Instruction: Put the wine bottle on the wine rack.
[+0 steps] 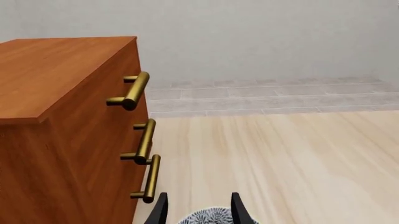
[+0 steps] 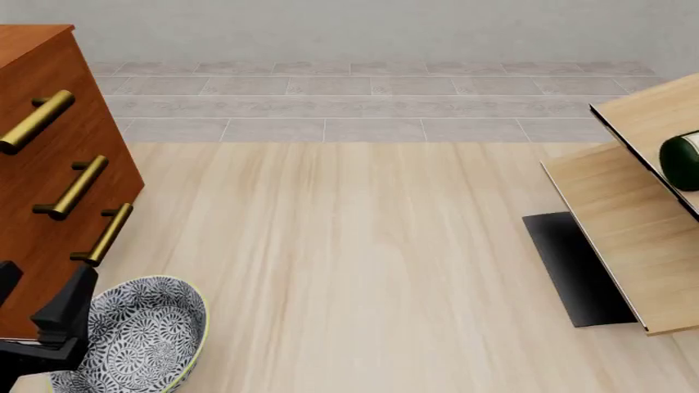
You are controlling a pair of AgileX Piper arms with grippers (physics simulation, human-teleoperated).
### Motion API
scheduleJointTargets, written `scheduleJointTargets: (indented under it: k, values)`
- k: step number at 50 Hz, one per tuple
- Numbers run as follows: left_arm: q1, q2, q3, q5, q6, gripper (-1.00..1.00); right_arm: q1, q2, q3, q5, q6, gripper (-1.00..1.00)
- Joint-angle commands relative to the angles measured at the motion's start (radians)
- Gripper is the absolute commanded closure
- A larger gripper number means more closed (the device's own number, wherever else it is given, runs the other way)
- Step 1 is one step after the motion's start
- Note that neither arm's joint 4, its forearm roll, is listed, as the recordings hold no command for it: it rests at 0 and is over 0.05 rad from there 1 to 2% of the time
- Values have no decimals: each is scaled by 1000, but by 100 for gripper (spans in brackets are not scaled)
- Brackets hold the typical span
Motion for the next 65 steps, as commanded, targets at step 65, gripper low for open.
scheduleJointTargets:
  k: [65]
  values:
    - [5,-31,-1,-3,28,-100,354,-727,382,138,-109,-100]
